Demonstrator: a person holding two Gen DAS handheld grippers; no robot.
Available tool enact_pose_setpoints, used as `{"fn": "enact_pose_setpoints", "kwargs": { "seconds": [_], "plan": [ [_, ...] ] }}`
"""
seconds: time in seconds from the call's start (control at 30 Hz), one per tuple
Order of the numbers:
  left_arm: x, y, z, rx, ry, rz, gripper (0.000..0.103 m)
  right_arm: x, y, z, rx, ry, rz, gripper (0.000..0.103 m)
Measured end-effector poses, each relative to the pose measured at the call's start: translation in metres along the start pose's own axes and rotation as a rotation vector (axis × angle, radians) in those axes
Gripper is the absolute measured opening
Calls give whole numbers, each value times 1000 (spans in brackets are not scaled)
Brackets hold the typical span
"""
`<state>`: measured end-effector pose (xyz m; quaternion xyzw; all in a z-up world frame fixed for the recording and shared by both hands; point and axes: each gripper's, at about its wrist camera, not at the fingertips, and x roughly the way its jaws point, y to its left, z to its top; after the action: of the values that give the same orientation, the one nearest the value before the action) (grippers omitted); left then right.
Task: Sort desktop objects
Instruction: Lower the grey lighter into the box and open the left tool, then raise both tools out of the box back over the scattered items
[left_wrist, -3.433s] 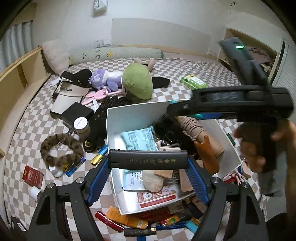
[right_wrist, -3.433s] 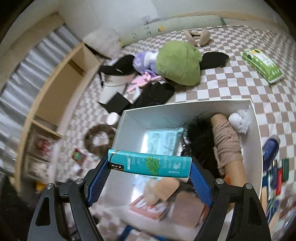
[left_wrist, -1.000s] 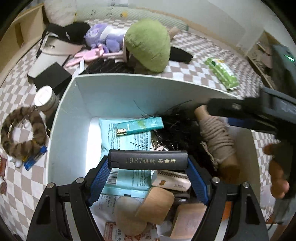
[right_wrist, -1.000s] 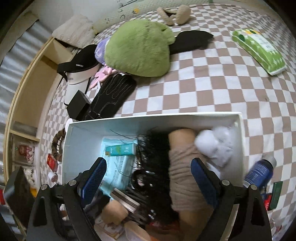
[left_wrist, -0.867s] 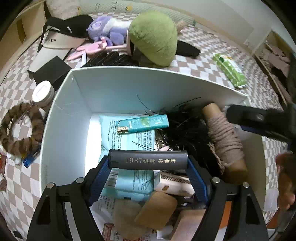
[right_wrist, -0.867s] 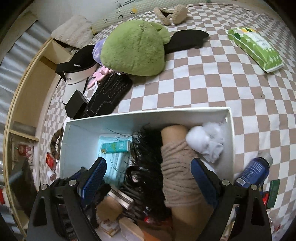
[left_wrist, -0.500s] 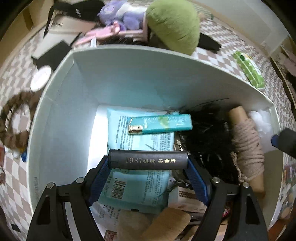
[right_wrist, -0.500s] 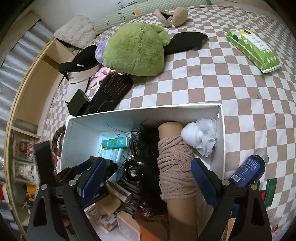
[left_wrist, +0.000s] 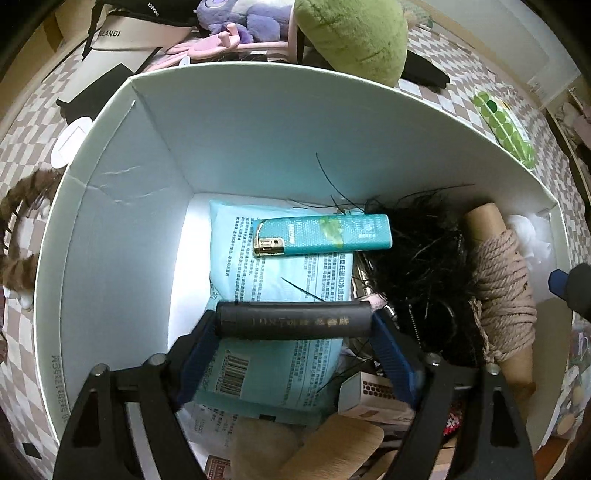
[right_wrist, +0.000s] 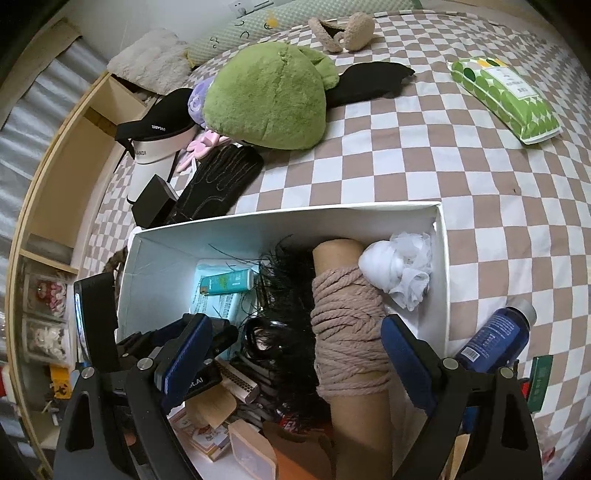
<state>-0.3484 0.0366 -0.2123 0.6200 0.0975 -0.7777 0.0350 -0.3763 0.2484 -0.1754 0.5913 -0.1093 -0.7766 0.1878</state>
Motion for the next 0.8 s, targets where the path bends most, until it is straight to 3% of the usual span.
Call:
{"fn": "enact_pose_setpoints", "kwargs": {
  "seconds": [0.37, 0.5, 0.8],
  "plan": [
    [-25, -2, -7, 23, -77, -4, 96, -17, -7, -6, 18, -37, 2, 93],
    [-40, -2, -13, 34, -101, -32, 103, -25, -5, -13, 11, -51, -6, 93],
    [-66, -2, -29, 62, -138, -46, 103, -50, 4, -32, -6, -143, -36, 95]
  ]
}}
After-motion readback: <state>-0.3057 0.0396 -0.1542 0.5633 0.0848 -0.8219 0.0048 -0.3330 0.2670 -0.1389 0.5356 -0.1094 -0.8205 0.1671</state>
